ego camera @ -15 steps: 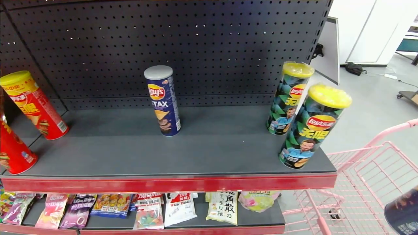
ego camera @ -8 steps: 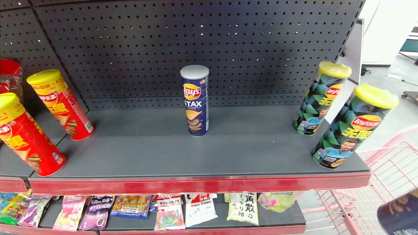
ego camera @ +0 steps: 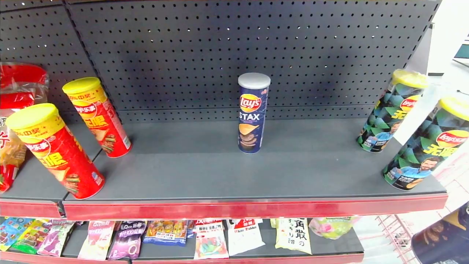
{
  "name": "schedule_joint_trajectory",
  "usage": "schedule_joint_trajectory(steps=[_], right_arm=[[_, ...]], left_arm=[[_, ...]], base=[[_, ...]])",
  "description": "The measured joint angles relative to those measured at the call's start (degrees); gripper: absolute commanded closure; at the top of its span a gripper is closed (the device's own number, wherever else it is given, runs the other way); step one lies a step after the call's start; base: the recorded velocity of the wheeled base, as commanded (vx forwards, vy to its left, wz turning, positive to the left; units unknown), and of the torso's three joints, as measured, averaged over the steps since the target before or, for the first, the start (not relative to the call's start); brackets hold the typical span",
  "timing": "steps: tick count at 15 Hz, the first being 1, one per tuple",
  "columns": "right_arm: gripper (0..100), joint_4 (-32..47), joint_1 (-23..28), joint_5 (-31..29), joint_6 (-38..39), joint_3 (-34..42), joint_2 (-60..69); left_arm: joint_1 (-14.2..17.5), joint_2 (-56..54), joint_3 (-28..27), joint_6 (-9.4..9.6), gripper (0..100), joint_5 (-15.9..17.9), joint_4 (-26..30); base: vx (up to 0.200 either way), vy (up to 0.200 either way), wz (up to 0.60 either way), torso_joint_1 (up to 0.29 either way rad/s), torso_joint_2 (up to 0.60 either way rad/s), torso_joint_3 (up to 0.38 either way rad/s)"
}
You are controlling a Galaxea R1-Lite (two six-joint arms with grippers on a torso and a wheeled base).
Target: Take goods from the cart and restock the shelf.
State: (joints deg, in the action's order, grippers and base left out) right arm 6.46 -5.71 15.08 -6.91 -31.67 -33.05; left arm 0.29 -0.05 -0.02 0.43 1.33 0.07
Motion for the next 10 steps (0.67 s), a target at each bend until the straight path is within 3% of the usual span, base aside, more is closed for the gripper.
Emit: schedule_joint_trajectory(steps=[5,10], right_arm=[[100,0.0,0.0,1.4,0.0,0.1,-0.7],[100,0.1,-2.0,3.3,0.0,0.1,-1.2]], left_arm=[[0.0,0.0,0.0,0.01,0,0.0,0.0],[0.0,0.0,0.0,-0.22,0,0.0,0.0]], base=[[0.2,0.0,0.0,0.004,0.0,0.0],[0.0,0.0,0.0,0.0,0.0,0.0]])
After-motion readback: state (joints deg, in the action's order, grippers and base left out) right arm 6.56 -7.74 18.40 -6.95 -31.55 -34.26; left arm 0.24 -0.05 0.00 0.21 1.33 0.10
